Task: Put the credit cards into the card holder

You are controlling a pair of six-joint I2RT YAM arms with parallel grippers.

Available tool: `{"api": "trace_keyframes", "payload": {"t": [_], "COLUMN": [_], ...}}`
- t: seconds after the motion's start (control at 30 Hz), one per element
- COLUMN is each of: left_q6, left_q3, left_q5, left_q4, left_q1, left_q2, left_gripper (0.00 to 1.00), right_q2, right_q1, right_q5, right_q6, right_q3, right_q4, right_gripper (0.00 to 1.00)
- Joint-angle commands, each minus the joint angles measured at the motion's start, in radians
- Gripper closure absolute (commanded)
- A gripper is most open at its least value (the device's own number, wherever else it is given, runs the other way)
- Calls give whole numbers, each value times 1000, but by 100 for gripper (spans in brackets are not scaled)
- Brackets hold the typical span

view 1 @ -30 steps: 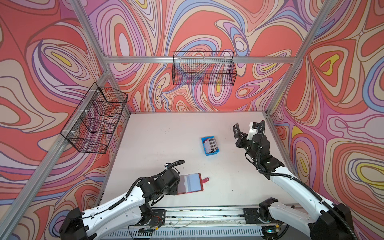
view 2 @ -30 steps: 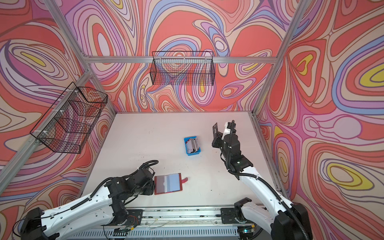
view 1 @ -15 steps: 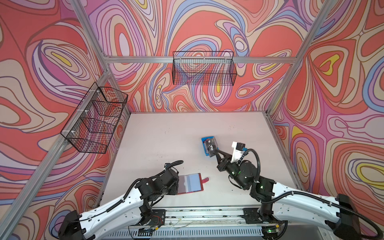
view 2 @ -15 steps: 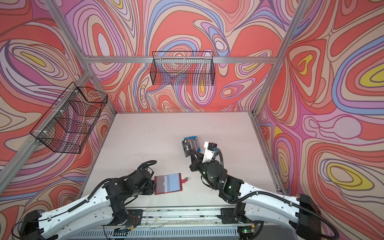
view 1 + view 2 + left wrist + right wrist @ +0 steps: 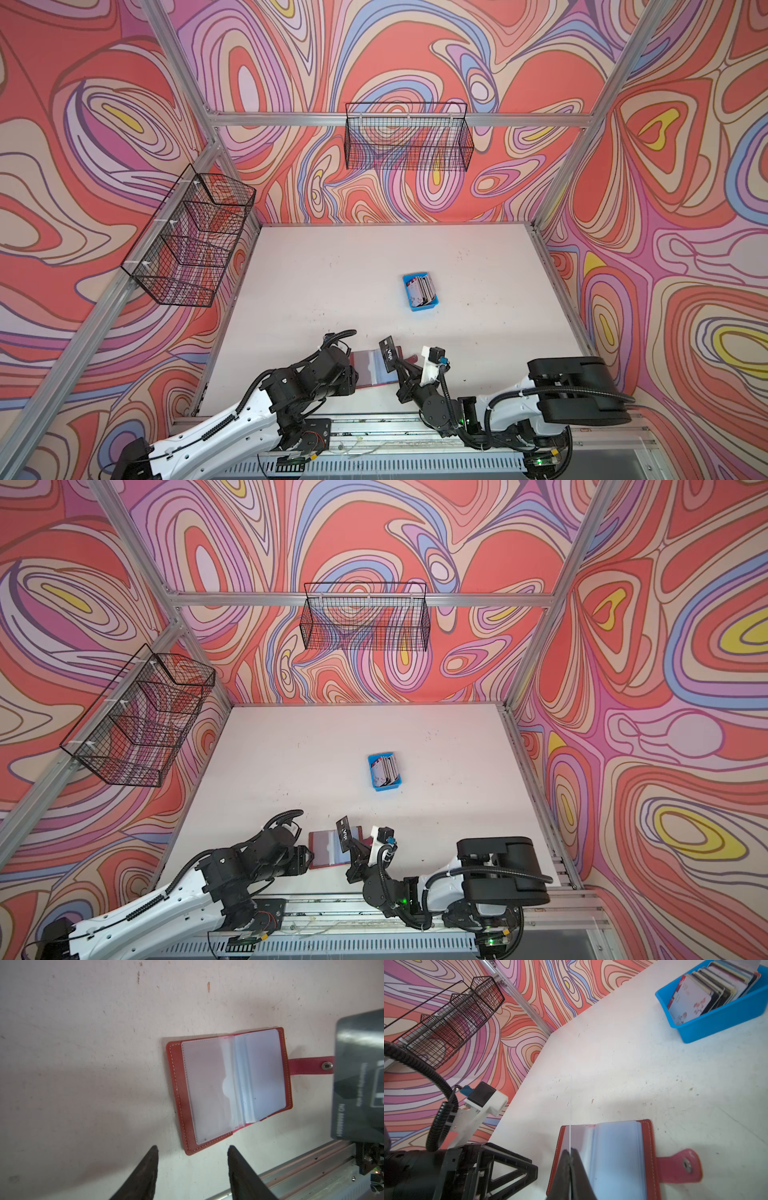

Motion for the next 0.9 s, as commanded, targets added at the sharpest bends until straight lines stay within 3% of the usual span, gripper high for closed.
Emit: {"api": "trace_keyframes", "payload": {"t": [0.0, 0.23, 0.43, 0.87], "left_q6": [-37, -56, -103, -170], "left_q3": [-31, -36, -51, -114], "left_q5": [14, 7, -29, -33], "left_q4": [69, 92, 107, 161], "left_q1": [-3, -3, -3, -3], "left_q2": [2, 31, 10, -46], "left_gripper": [44, 45, 45, 44], "right_q2": [63, 116, 116, 291], "right_q1": [4, 4, 4, -5], "right_q5": [18, 32, 24, -33], "right_q6": [41, 123, 228, 201], "right_q3": [-13, -18, 63, 42], "right_q4": [205, 190, -56, 190], "right_gripper": [100, 100, 100, 100]}}
